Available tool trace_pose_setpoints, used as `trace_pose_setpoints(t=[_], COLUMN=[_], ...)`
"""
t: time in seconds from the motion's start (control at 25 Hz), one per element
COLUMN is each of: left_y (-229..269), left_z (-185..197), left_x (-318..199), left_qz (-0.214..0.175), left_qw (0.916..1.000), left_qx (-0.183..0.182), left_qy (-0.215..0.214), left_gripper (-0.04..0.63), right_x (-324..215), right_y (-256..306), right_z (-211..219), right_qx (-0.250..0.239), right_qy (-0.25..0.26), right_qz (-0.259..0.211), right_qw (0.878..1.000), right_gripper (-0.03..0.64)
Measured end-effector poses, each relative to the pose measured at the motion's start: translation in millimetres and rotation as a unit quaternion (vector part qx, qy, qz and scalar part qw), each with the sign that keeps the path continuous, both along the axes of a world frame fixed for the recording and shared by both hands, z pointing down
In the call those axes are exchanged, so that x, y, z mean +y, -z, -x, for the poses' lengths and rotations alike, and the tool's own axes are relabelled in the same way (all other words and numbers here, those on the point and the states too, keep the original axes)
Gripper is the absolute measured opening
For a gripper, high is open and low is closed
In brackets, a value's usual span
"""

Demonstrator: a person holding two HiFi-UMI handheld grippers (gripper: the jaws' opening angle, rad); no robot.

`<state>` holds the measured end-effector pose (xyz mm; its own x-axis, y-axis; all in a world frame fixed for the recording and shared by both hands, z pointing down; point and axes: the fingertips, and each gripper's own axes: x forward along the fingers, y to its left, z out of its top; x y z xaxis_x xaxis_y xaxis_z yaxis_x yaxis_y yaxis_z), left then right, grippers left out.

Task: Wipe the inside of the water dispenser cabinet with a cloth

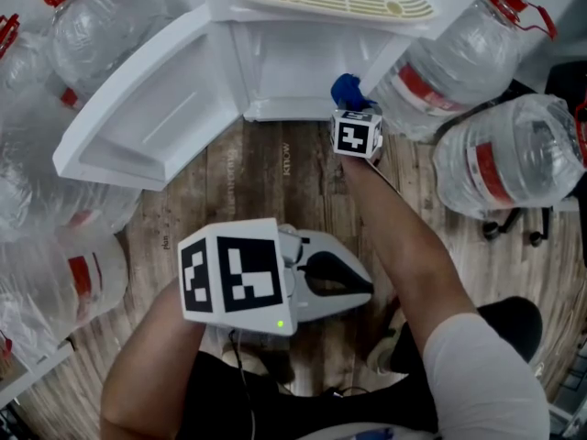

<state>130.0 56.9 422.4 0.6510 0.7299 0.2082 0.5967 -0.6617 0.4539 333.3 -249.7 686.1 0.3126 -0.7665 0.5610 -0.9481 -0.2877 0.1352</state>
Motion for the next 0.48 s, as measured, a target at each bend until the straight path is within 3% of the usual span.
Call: trace_pose_setpoints(t=[0.48], left_y=[-2.2], left_z=[-16.8], left_x=[-1.7], left_qz=[0.002], left_qw=[1.0000], left_qx=[0.003], left_qy=[0.002], left_gripper=[0.003], right_x=[32.2], right_y=[-5.4], right_z=[-6.3], right_qx=[-0.006], right_qy=[0.061], right_qz=[0.028], right_qw=[0.998], right_gripper=[0.092])
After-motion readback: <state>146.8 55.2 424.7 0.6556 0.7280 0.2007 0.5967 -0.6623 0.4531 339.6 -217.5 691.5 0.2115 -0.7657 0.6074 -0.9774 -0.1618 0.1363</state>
